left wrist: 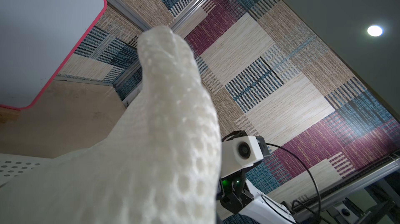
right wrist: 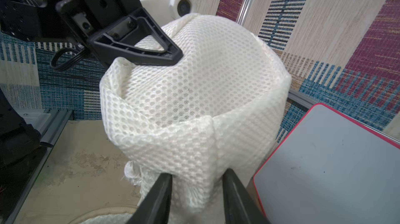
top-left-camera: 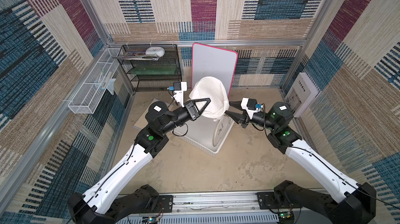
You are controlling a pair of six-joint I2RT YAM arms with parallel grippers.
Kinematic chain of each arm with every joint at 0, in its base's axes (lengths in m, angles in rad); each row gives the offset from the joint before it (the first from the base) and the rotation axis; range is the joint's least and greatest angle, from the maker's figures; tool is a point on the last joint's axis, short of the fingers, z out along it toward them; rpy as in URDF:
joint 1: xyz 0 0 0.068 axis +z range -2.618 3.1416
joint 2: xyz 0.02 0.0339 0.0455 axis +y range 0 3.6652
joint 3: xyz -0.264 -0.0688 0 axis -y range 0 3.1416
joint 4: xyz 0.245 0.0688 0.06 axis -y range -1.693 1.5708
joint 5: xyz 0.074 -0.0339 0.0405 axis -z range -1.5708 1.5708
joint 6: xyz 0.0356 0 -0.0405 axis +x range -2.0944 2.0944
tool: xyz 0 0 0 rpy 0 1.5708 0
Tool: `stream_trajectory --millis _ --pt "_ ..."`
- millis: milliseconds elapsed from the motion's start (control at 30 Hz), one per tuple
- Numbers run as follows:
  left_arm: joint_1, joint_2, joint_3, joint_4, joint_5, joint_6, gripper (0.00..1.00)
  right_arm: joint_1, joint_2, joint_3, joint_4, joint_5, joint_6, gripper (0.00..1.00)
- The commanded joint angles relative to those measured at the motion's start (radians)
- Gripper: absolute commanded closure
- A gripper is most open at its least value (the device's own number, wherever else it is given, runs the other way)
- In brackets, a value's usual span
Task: Turn the laundry bag inside out
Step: Turn over the laundry bag.
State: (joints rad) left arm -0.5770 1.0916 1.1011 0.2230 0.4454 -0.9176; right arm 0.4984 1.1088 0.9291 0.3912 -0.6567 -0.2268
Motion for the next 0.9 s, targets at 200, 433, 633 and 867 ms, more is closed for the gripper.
stream_trajectory --millis 200,433,633,867 --pt "0.001 -0.022 0.008 0.147 0.012 -0.119 1.0 0.017 0.014 0.024 -0.058 0.144 -0.079 1.0" --pt "0.002 0.003 0.034 0.324 0.01 -0.227 1.0 0.016 0.022 0.015 -0.069 0.17 -0.046 1.0" --pt "-0.004 0.074 -0.006 0.661 -0.038 -0.395 1.0 0.079 0.085 -0.005 0.07 0.051 0.123 1.0" --pt "-0.009 0.18 0.05 0.885 -0.006 -0.438 1.0 0.155 0.098 0.014 0.106 0.05 0.084 1.0"
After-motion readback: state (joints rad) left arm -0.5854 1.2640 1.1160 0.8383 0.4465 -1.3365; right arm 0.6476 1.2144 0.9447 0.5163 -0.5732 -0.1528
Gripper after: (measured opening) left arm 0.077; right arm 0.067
